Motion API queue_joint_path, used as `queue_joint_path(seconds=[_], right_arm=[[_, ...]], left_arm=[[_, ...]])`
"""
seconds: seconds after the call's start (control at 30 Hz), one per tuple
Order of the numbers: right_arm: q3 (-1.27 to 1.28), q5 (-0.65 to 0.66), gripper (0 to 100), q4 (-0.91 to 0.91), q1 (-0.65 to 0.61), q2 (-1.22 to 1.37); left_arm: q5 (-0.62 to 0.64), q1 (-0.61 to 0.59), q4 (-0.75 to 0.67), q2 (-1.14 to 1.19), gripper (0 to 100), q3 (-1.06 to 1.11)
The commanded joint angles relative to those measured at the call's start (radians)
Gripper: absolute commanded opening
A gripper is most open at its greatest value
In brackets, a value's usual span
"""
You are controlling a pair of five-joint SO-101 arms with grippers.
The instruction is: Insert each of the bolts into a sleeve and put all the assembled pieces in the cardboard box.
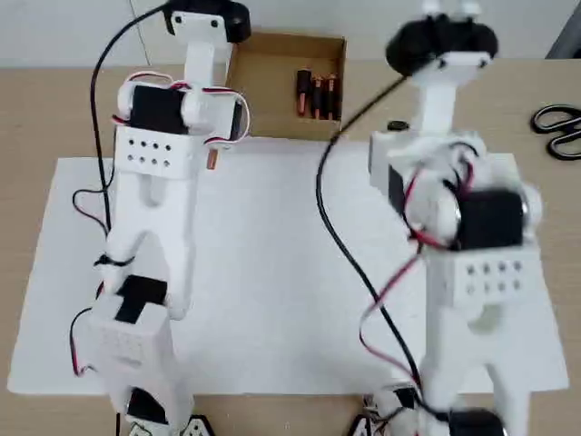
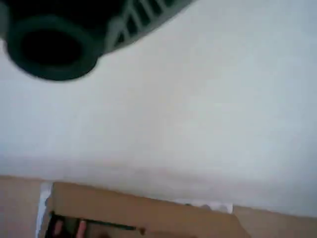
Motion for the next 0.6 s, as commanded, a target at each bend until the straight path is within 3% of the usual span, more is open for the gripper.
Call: queue_joint_path(seconds=[0.0, 0.1, 0.3, 0.57], right_arm=[[0.279, 0.066, 0.8, -0.176, -0.010, -0.237], [0.486, 0.153, 0.4, -0.321, -0.012, -0.325], [0.741, 0.169, 0.4, -0.493, -0.012, -0.410], [0.830, 0.160, 0.4, -0.593, -0.021, -0.418]], left_arm=[[-0.006, 0.000, 0.018, -0.129, 1, 0.035], [-0.060, 0.003, 0.018, -0.189, 1, 0.074], [-0.063, 0.005, 0.015, -0.338, 1, 0.211], [0.137, 0.031, -0.132, -0.427, 1, 0.335]])
